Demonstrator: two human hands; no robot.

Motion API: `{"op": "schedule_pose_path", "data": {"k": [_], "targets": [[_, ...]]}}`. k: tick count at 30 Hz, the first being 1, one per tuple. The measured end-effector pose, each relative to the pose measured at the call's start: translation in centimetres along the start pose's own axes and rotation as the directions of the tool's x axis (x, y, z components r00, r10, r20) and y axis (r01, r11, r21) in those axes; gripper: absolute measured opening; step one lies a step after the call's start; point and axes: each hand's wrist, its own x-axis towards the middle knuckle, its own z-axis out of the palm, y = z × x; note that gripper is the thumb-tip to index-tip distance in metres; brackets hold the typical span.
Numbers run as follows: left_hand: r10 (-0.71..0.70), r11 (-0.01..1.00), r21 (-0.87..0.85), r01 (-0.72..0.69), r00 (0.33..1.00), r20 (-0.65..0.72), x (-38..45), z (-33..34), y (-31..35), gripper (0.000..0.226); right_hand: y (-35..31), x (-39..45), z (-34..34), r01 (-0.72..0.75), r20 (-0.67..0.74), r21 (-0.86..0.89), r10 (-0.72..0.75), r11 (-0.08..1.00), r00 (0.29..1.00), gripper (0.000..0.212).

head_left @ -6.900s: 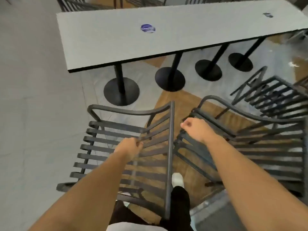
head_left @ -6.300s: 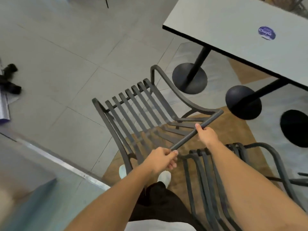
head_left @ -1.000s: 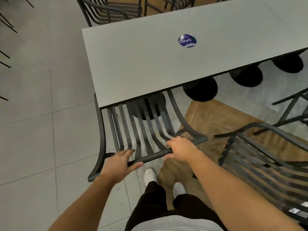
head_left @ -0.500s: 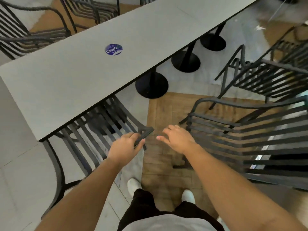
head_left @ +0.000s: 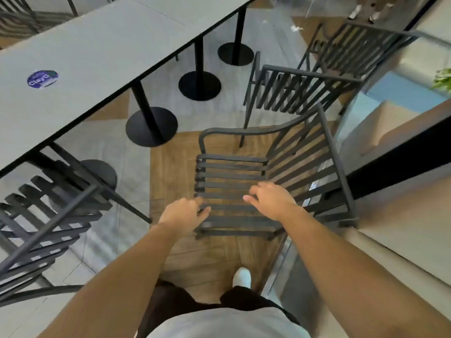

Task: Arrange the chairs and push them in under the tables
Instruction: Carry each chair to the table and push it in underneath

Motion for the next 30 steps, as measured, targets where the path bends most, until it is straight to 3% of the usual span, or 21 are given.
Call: {"op": "schedule_pose_path", "data": {"k": [9,18,30], "targets": [[0.176,0.984,-0.05,-0.172,0.98,0.093,5.8,1.9,12.6,0.049,14.0,-4.3,-0.1,-0.134,0.014,0.092,0.133,0.987,0.991,0.045],[0.256,0.966,-0.028,-0.256,0.939,0.229,12.7,0.6,15.1,0.05,18.5,-4.0,-1.2,-0.279,0.006,0.183,0.282,0.943,0.959,0.043],[0.31,0.951,-0.04,-0.307,0.935,0.174,16.6,-0.6,18.5,0.047,24.0,-0.9,-3.9,-0.297,-0.076,0.228,0.321,0.927,0.944,0.039]]}}
